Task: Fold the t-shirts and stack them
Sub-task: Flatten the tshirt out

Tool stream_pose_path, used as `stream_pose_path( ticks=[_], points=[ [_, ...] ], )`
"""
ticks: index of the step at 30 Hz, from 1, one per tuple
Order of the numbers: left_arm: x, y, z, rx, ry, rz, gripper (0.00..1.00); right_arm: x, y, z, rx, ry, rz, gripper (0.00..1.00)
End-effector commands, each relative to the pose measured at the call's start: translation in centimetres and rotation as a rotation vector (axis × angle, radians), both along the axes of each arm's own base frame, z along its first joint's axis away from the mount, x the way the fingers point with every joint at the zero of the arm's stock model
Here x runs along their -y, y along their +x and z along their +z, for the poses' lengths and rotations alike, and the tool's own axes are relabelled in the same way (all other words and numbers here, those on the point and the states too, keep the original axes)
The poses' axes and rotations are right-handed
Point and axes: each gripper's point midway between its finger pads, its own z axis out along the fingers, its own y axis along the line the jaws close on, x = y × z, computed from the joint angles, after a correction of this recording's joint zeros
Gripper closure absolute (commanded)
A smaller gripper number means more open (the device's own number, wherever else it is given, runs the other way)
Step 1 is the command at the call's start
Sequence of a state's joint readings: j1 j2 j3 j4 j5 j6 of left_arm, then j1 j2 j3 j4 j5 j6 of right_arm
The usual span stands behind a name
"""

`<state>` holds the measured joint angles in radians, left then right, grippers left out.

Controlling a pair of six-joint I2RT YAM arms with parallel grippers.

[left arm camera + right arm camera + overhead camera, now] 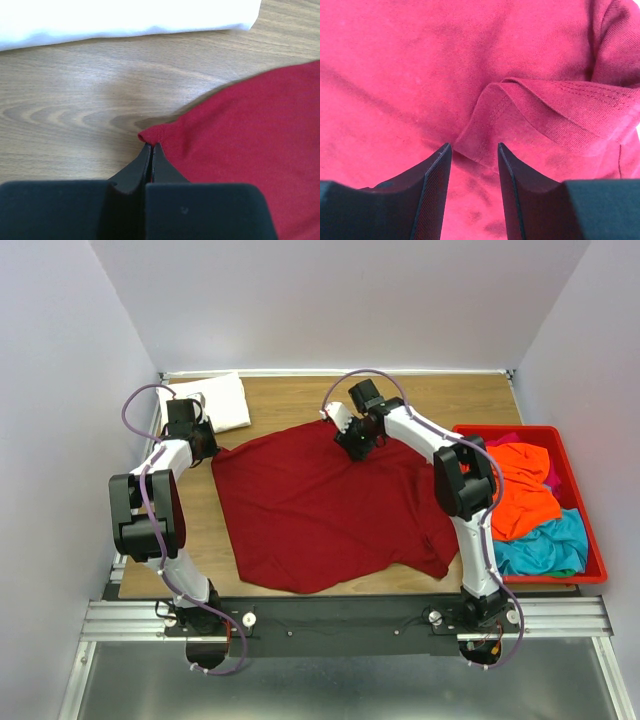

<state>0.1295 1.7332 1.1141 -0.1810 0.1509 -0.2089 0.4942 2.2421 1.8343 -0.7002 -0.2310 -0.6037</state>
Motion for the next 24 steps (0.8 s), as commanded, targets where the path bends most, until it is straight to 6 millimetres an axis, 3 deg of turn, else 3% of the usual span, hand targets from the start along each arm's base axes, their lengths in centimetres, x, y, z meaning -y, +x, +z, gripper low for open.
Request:
stream_pose_path(
  ticks=[1,8,16,24],
  points=[
    [0.3,0.1,0.4,0.018,-0.01,-0.024,1.0,0.2,0.4,-0.4,0.048,-0.052,-0.001,0.51],
    [0.4,0.1,0.4,0.017,-0.013,-0.027,1.0,0.3,0.6,-0.5,0.06,-0.06,-0.004,0.57],
    [0.3,0.0,0.4,0.016,-0.013,-0.028,1.0,0.5,1.2,1.6,0.112,-0.059,-0.018,0.63],
    [0.4,0.0,0.4,0.016,-0.013,-0.028,1.0,0.3,1.7,2.1,0.126,-0.053,-0.03,0.73]
  ],
)
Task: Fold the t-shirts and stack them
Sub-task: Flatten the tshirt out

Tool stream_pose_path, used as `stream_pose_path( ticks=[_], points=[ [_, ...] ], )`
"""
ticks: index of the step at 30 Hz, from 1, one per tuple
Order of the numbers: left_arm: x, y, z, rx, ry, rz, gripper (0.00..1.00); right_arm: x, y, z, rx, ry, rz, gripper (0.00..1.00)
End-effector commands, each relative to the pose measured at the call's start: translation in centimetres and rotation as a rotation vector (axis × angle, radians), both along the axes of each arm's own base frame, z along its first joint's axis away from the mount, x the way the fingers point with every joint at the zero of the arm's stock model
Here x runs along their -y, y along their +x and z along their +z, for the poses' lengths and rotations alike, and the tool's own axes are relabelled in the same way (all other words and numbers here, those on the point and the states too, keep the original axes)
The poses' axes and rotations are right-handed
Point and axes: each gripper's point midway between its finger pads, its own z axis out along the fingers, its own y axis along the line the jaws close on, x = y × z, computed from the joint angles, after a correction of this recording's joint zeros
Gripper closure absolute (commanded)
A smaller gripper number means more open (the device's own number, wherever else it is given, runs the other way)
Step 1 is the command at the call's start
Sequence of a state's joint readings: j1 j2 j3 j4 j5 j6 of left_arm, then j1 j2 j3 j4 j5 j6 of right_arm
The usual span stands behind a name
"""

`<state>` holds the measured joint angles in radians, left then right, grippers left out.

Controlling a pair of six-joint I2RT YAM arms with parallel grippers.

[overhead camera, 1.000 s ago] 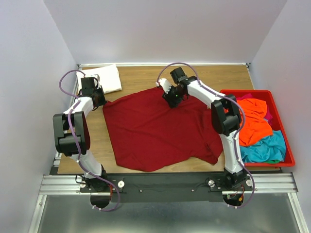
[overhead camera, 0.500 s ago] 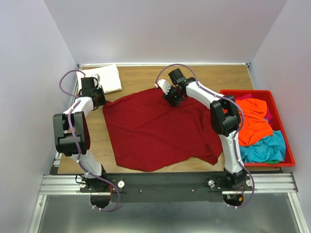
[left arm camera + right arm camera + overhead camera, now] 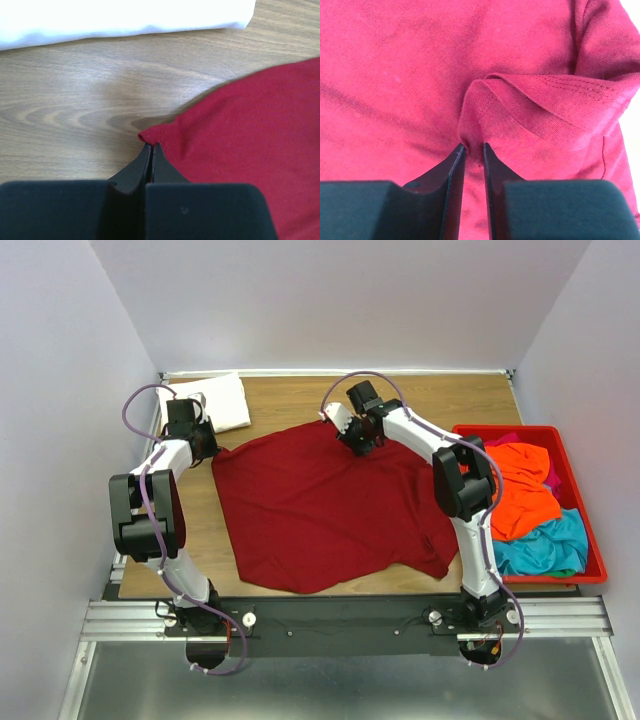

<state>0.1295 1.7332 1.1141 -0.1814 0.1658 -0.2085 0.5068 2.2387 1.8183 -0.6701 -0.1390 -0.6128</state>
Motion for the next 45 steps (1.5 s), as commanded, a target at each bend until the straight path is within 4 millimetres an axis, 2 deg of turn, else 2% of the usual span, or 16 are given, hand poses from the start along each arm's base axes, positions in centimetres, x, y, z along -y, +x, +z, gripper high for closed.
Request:
stream_pose_path(
  ticks=[1,9,13,20,21,26,27,30,31,32,33,35,37,40,42,45],
  points=[
    [0.1,0.0,0.3,0.015,-0.004,-0.018,1.0,-0.4,0.9,2.4,0.069,0.014,-0.01,0.75],
    [0.1,0.1,0.4,0.018,-0.002,-0.02,1.0,-0.4,1.9,3.8,0.097,0.038,-0.03,0.99],
    [0.1,0.1,0.7,0.024,-0.001,-0.02,1.0,-0.2,2.7,5.3,0.114,0.077,-0.058,0.99],
    [0.0,0.4,3.2,0.1,0.013,-0.021,1.0,1.0,4.4,10.9,0.203,0.16,-0.1,0.99],
    [0.0,0.5,4.0,0.123,0.014,-0.021,1.0,1.1,4.4,12.8,0.236,0.175,-0.1,0.99],
    [0.4,1.2,12.5,0.332,0.018,-0.029,1.0,2.4,5.4,21.3,0.432,0.196,-0.104,0.99],
    [0.5,1.4,14.5,0.385,0.014,-0.03,1.0,2.6,5.8,24.3,0.498,0.214,-0.107,0.99],
    [0.8,1.0,22.5,0.573,0.012,-0.025,1.0,3.8,5.5,32.7,0.68,0.252,-0.117,0.99],
    [0.8,0.3,27.2,0.672,0.028,-0.024,1.0,4.2,5.2,34.8,0.729,0.253,-0.112,0.99],
    [0.7,-0.2,29.7,0.727,0.043,-0.015,1.0,4.9,4.4,37.8,0.794,0.264,-0.119,0.99],
    [0.8,-1.7,34.6,0.834,0.061,-0.013,1.0,5.4,3.6,40.7,0.858,0.276,-0.109,0.99],
    [0.6,-3.7,39.2,0.938,0.086,0.006,1.0,6.6,1.2,45.7,0.964,0.313,-0.112,0.99],
    [0.7,-7.5,45.3,1.088,0.109,0.027,1.0,7.7,-0.6,49.5,1.057,0.339,-0.119,0.99],
    [1.2,-12.6,50.7,1.249,0.117,0.04,1.0,10.6,-5.0,55.4,1.189,0.402,-0.148,0.99],
    [1.8,-16.6,53.9,1.357,0.116,0.044,1.0,14.4,-7.4,59.1,1.267,0.456,-0.22,0.99],
    [1.9,-19.5,55.5,1.42,0.117,0.063,1.0,17.2,-10.1,62.2,1.355,0.471,-0.271,0.99]
  ],
)
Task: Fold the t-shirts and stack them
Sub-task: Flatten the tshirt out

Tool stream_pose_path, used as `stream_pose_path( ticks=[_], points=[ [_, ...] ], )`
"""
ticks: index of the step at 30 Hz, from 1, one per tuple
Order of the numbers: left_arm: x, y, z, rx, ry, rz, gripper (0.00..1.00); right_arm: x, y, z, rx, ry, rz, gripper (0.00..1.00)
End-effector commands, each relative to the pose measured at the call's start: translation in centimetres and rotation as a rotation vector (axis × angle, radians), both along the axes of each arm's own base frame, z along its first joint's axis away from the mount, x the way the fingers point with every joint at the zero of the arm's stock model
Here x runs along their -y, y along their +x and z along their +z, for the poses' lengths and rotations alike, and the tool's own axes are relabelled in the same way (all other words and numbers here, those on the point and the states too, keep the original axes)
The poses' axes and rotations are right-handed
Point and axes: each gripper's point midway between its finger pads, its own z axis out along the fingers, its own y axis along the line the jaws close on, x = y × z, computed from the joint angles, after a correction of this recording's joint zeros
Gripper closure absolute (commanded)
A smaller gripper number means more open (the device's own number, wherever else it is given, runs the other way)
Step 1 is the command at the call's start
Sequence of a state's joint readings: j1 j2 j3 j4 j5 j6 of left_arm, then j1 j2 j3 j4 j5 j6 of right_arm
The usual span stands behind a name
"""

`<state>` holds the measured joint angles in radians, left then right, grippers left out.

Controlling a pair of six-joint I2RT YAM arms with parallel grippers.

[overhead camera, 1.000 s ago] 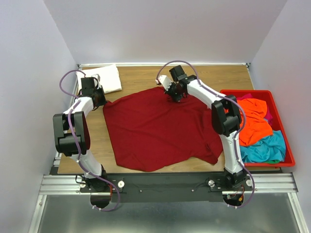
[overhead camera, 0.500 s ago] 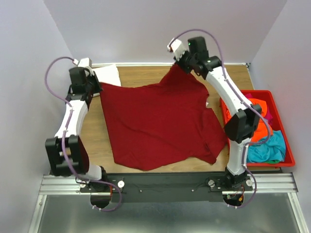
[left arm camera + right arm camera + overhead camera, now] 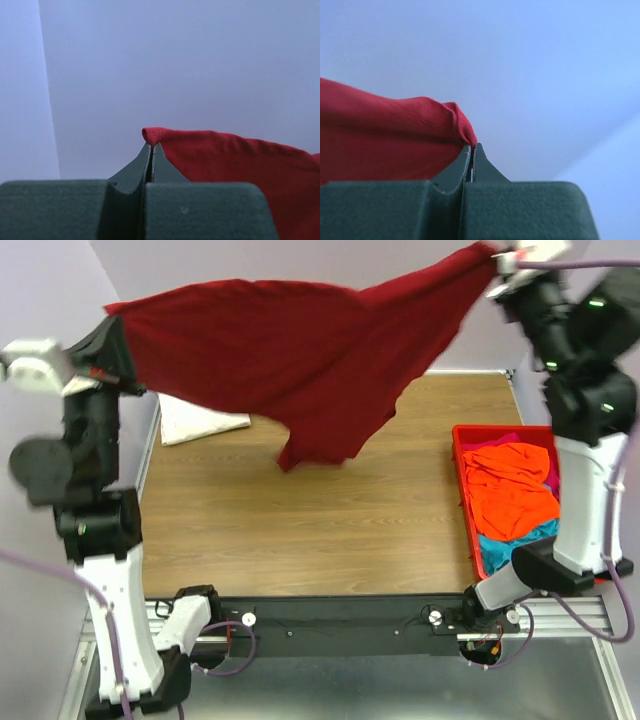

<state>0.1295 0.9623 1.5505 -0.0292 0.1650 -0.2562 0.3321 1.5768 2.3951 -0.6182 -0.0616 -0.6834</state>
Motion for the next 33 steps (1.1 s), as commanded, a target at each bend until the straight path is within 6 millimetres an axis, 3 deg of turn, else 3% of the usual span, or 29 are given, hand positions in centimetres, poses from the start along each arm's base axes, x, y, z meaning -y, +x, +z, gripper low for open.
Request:
stream_pose_path(
  ticks=[1,3,7,10,13,18,19,21,22,24,25,27,28,29,30,31,32,33],
  points=[
    [-0.4,-4.4,2.6,0.11,-0.036,0.035,1.0,4.1,-3.9,5.2,0.141,0.077,-0.078,0.99],
    [-0.1,-6.4,3.8,0.155,-0.032,0.035,1.0,5.4,-6.1,7.3,0.203,0.096,-0.101,0.99],
    [0.1,-9.0,4.7,0.202,-0.041,0.033,1.0,7.0,-8.4,9.9,0.284,0.12,-0.132,0.99],
    [0.1,-9.6,4.8,0.215,-0.044,0.036,1.0,7.1,-8.8,10.1,0.292,0.121,-0.132,0.99],
    [0.0,-9.2,4.1,0.199,-0.046,0.04,1.0,6.8,-8.1,9.5,0.271,0.117,-0.124,0.99],
    [-0.3,-6.8,0.7,0.132,-0.057,0.043,1.0,5.0,-4.2,6.3,0.17,0.101,-0.074,0.99],
    [-0.6,-5.5,-1.5,0.085,-0.061,0.048,1.0,4.6,-2.6,5.2,0.138,0.097,-0.071,0.99],
    [-0.8,-4.1,-3.7,0.044,-0.075,0.05,1.0,3.7,0.0,2.9,0.075,0.085,-0.056,0.99],
    [-1.0,-2.4,-6.7,-0.018,-0.085,0.049,1.0,3.2,1.9,1.1,0.026,0.079,-0.051,0.99],
    [-1.2,-0.6,-9.8,-0.07,-0.112,0.042,1.0,1.8,4.4,-1.4,-0.027,0.074,-0.011,0.99],
    [-1.3,1.4,-13.6,-0.152,-0.134,0.034,1.0,1.1,6.4,-4.6,-0.104,0.073,0.003,0.99],
    [-1.9,3.3,-17.1,-0.217,-0.176,0.049,1.0,-0.6,10.0,-8.8,-0.18,0.073,0.045,0.99],
    [-2.2,4.8,-19.5,-0.272,-0.186,0.06,1.0,-1.1,11.8,-11.5,-0.232,0.073,0.05,0.99],
    [-2.9,5.9,-22.5,-0.333,-0.222,0.089,1.0,-1.7,13.1,-12.9,-0.254,0.09,0.062,0.99],
    [-3.4,7.5,-24.8,-0.386,-0.241,0.105,1.0,-2.9,15.6,-16.6,-0.324,0.086,0.094,0.99],
    [-3.7,8.3,-26.7,-0.433,-0.251,0.115,1.0,-3.6,16.7,-18.3,-0.356,0.097,0.113,0.99],
    [-4.1,9.1,-27.9,-0.466,-0.274,0.121,1.0,-4.6,19.0,-22.2,-0.423,0.099,0.139,0.99],
    [-4.1,9.8,-29.0,-0.495,-0.278,0.116,1.0,-5.2,19.9,-23.7,-0.451,0.107,0.148,0.99]
  ],
)
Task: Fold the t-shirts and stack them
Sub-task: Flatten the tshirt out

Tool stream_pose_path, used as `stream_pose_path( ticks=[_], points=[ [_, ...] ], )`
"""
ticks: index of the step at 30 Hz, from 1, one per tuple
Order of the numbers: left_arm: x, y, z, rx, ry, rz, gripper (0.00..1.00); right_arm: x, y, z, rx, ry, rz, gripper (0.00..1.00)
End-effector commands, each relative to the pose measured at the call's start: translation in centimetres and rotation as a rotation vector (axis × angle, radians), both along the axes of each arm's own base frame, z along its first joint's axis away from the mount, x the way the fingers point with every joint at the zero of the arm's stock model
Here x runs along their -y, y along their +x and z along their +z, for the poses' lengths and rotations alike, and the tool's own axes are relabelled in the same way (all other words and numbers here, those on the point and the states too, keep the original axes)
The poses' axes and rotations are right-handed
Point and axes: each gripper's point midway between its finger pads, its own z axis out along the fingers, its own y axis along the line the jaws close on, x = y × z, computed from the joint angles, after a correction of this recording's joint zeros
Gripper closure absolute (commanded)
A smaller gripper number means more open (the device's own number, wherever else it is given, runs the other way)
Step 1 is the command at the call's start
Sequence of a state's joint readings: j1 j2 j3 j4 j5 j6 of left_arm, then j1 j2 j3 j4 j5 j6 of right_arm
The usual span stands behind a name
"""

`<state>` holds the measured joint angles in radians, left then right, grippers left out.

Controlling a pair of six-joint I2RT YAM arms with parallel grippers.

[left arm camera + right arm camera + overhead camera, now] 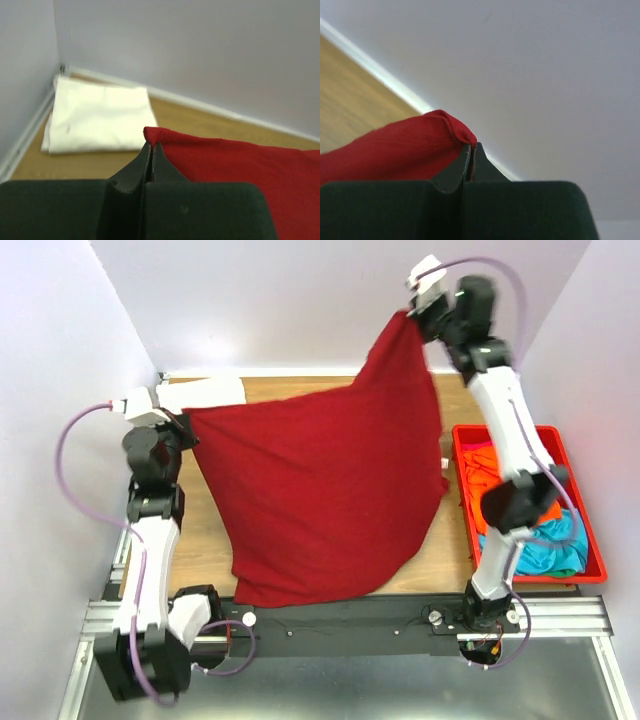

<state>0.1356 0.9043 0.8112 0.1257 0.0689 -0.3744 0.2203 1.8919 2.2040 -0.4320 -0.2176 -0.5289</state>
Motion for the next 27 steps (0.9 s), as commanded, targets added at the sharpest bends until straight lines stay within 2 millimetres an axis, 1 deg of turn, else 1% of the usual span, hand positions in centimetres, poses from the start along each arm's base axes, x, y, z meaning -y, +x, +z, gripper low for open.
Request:
stream_pose_path(
  ticks=[1,2,3,4,6,7,8,9,10,11,12,13,14,15,16,17,18,19,20,21,22,23,24,25,27],
  points=[
    [-1.9,2.7,-2.3,-0.031,-0.059,0.067,1.0,-3.0,4.3,-6.3,-0.107,0.087,0.084,0.99],
    [-1.7,3.3,-2.6,-0.039,-0.063,0.042,1.0,-3.2,5.1,-6.9,-0.11,0.091,0.083,0.99],
    [-1.7,3.7,-2.7,-0.038,-0.058,0.034,1.0,-3.4,6.0,-8.7,-0.139,0.087,0.078,0.99],
    [-1.8,4.3,-3.2,-0.054,-0.059,0.033,1.0,-3.3,6.2,-9.1,-0.144,0.085,0.072,0.99],
    [-1.7,4.8,-2.0,-0.023,-0.042,0.017,1.0,-3.1,6.4,-9.4,-0.144,0.077,0.059,0.99],
    [-1.7,5.0,-1.5,-0.016,-0.037,0.012,1.0,-2.9,6.0,-8.5,-0.128,0.075,0.056,0.99],
    [-1.4,5.2,-0.2,0.009,-0.028,-0.009,1.0,-2.6,5.7,-8.0,-0.114,0.061,0.053,0.99],
    [-1.3,5.3,1.6,0.043,-0.015,-0.02,1.0,-2.3,4.8,-5.9,-0.075,0.051,0.05,0.99],
    [-1.0,5.2,1.6,0.043,-0.012,-0.034,1.0,-2.2,4.8,-6.5,-0.088,0.047,0.045,0.99],
    [-0.5,5.1,3.4,0.073,-0.003,-0.059,1.0,-1.8,3.6,-3.9,-0.039,0.038,0.041,0.99],
    [-0.3,4.8,4.5,0.093,0.003,-0.068,1.0,-1.5,2.8,-2.2,-0.006,0.036,0.041,0.99],
    [-0.1,4.0,6.2,0.131,0.014,-0.076,1.0,-1.3,2.0,-1.0,0.012,0.035,0.041,0.99],
    [0.1,3.4,8.3,0.173,0.025,-0.082,1.0,-0.7,-0.2,2.5,0.079,0.033,0.043,0.99],
    [0.5,2.7,9.7,0.201,0.035,-0.095,1.0,-0.5,-1.4,4.2,0.112,0.034,0.043,0.99],
    [1.0,0.9,12.5,0.265,0.052,-0.104,1.0,-0.1,-2.8,6.4,0.154,0.033,0.044,0.99],
    [1.4,-0.1,13.9,0.297,0.064,-0.121,1.0,0.6,-5.4,9.7,0.216,0.042,0.039,0.99],
    [1.9,-2.2,16.2,0.358,0.08,-0.127,1.0,1.0,-7.1,11.6,0.256,0.049,0.033,0.99],
    [2.2,-3.5,17.5,0.393,0.089,-0.13,1.0,1.5,-8.6,13.4,0.293,0.055,0.03,0.99],
    [2.7,-5.1,19.5,0.443,0.102,-0.14,1.0,1.9,-10.3,15.4,0.333,0.065,0.027,0.99],
    [2.9,-6.4,20.7,0.476,0.11,-0.144,1.0,2.7,-13.2,18.2,0.391,0.079,0.017,0.99],
    [3.5,-9.2,23.0,0.548,0.123,-0.145,1.0,3.2,-14.9,19.8,0.423,0.094,0.012,0.99],
    [3.9,-10.7,24.2,0.585,0.122,-0.156,1.0,3.7,-17.0,21.5,0.46,0.104,0.007,0.99],
    [4.4,-13.1,25.6,0.638,0.13,-0.163,1.0,4.6,-19.6,23.4,0.512,0.114,-0.005,0.99],
    [5.0,-14.7,27.0,0.68,0.14,-0.177,1.0,5.2,-21.1,24.3,0.535,0.12,-0.015,0.99],
    [5.6,-16.7,28.2,0.711,0.137,-0.194,1.0,6.5,-23.6,26.0,0.585,0.131,-0.036,0.99]
  ],
)
